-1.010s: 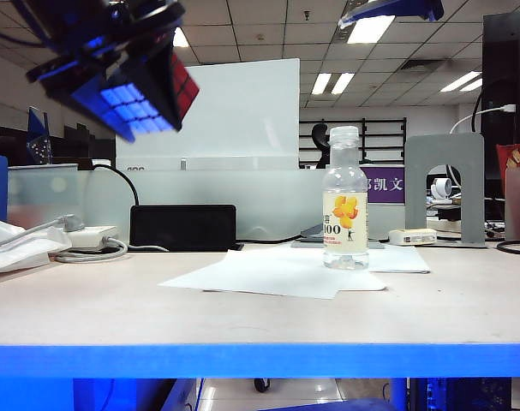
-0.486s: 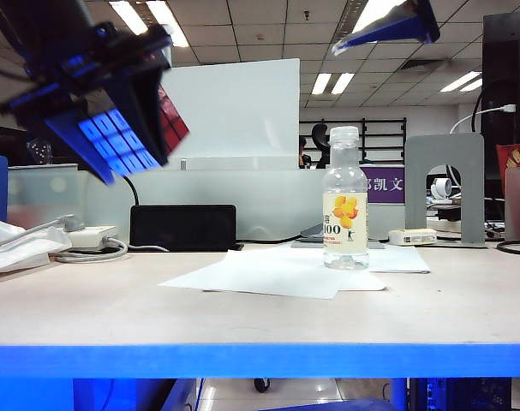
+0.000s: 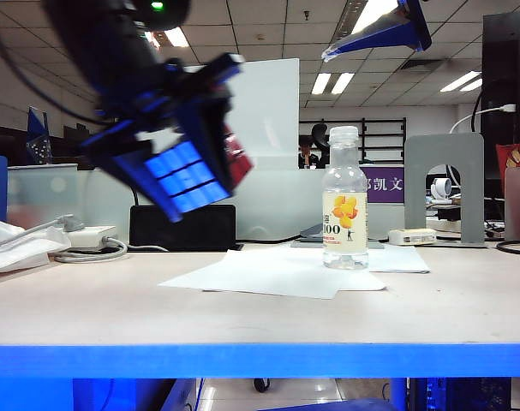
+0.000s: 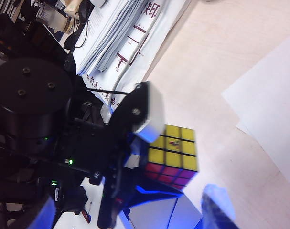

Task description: Rotate the Rubik's Cube so that the bottom side is facing up.

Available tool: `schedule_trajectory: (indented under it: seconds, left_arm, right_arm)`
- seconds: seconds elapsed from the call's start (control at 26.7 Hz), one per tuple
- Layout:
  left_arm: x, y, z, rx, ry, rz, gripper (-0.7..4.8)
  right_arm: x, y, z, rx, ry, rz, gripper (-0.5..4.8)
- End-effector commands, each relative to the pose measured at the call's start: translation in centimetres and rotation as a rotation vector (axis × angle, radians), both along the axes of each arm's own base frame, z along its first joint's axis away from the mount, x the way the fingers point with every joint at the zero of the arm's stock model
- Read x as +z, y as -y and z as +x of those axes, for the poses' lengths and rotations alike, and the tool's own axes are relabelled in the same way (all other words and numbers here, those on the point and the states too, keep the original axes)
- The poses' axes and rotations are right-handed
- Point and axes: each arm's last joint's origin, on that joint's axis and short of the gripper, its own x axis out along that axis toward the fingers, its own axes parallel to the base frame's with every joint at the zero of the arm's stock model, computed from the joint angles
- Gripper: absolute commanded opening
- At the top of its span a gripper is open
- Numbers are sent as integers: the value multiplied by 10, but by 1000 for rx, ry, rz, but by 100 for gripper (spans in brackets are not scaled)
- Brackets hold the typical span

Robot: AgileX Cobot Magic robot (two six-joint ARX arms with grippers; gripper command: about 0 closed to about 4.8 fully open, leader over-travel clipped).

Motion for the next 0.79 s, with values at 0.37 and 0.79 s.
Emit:
schedule_trajectory:
  seconds: [0.37, 0.79]
  left_arm:
    - [18, 50, 51, 35, -6, 114, 321]
    - [-21, 66, 67, 33, -160, 94, 320]
  right_arm:
    - [3, 0, -1, 8, 19, 7, 395]
    - [4, 0, -1, 22, 52, 2, 395]
